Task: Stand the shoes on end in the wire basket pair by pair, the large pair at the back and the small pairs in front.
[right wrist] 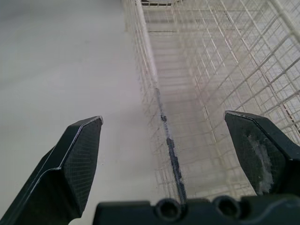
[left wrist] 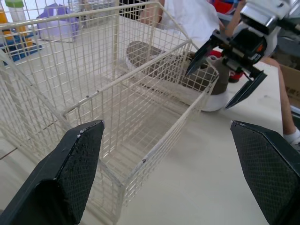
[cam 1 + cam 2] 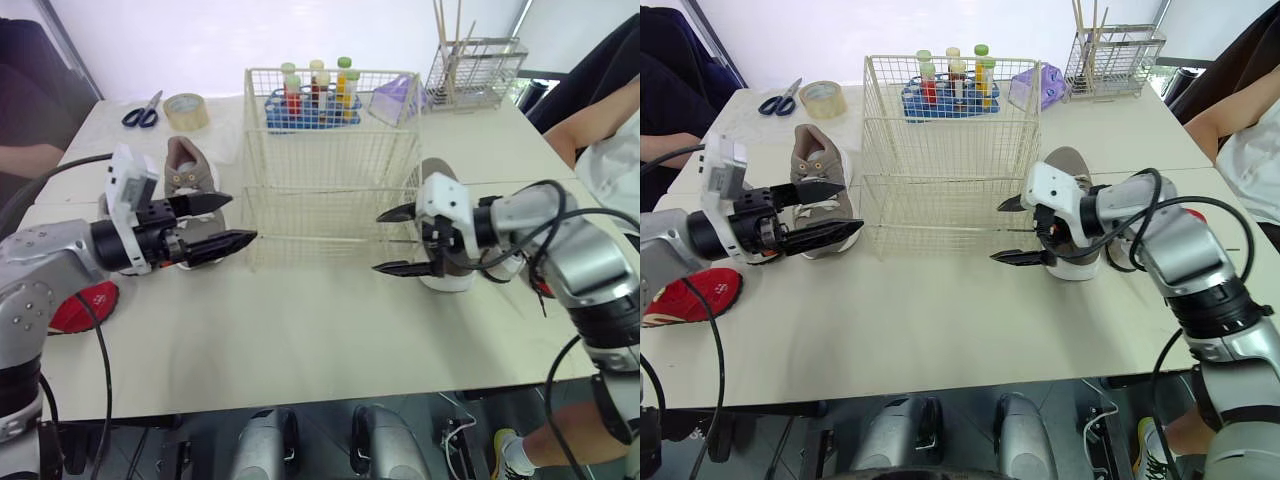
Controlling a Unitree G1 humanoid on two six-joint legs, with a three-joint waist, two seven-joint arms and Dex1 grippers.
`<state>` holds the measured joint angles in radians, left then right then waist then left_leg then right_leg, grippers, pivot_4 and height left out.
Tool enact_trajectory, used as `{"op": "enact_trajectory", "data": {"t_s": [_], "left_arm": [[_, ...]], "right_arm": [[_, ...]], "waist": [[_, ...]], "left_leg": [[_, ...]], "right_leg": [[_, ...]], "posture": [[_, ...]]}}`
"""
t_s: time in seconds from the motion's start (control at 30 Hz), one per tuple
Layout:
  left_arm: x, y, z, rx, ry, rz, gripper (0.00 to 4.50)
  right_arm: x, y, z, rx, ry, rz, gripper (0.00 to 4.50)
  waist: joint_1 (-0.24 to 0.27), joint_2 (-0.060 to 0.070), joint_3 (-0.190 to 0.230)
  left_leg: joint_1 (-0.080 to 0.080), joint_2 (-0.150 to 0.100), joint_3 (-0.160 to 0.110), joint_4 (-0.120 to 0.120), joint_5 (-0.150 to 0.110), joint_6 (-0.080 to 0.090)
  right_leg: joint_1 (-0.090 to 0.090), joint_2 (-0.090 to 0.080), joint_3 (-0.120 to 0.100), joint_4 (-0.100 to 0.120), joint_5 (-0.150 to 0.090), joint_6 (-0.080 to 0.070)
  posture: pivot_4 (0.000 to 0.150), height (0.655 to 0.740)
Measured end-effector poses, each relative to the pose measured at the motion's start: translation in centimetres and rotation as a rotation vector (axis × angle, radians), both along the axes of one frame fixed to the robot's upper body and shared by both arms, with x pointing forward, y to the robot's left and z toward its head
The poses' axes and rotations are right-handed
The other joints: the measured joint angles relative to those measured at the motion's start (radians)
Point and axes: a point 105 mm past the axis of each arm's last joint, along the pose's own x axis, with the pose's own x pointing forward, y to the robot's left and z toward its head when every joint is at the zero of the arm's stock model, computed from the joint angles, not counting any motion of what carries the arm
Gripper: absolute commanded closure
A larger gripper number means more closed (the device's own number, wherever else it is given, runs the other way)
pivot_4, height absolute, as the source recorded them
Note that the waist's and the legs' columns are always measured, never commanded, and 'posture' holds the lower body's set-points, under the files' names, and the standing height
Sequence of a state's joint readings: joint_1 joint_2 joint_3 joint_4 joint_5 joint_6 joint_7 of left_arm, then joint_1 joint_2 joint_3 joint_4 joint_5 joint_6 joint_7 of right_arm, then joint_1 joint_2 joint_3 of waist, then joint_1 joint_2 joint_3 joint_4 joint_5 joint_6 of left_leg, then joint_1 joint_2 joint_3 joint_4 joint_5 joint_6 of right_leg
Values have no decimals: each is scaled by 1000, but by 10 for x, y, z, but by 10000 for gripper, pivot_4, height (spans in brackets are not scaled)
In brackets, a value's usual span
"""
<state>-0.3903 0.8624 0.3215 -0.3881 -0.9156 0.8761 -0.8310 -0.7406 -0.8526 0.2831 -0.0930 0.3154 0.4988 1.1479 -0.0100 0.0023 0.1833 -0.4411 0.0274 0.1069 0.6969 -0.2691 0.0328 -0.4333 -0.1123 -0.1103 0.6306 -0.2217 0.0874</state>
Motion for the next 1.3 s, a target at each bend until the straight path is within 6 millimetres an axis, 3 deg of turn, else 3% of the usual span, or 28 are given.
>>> {"op": "enact_trajectory", "data": {"t_s": [0.1, 0.13, 0.17, 0.27, 0.47, 1.3], "left_arm": [[2, -2, -2, 8, -5, 8, 465], [2, -2, -3, 9, -3, 8, 0], [3, -3, -3, 8, -3, 9, 0], [4, -5, -3, 10, -13, 15, 0], [5, -4, -2, 13, -17, 30, 0], [13, -1, 10, 13, -67, 48, 0]], "right_arm": [[5, 3, -5, -35, -17, 24, 0], [7, 4, -5, -40, -23, 27, 4052], [8, 4, -5, -42, -24, 29, 5289], [11, 5, -8, -78, -36, 48, 15908], [13, 6, -11, -111, -52, 64, 44138], [-7, 8, -11, -178, -89, 170, 44138]], "waist": [[0, 0, 0], [-1, 0, 0], [-2, 0, 0], [-2, 0, 0], [-6, 0, 0], [-1, 0, 0]], "left_leg": [[0, 0, 0, 0, 0, 0], [1, 0, 0, 0, 0, 0], [1, 0, 0, 0, 0, 0], [1, 0, 0, 0, 0, 0], [2, 1, 0, 0, 1, -1], [1, 1, 0, -1, 1, -2]], "right_leg": [[1, 0, 0, 0, 0, 0], [1, 0, 0, 0, 0, 0], [1, 0, 0, 0, 0, 0], [1, 0, 0, 1, 0, 0], [1, 1, 0, 1, 0, 0], [1, 2, 0, 1, 0, 0]], "posture": [[1500, 7400], [1500, 7400], [1500, 7400], [1500, 7400], [1500, 7400], [1500, 7400]]}}
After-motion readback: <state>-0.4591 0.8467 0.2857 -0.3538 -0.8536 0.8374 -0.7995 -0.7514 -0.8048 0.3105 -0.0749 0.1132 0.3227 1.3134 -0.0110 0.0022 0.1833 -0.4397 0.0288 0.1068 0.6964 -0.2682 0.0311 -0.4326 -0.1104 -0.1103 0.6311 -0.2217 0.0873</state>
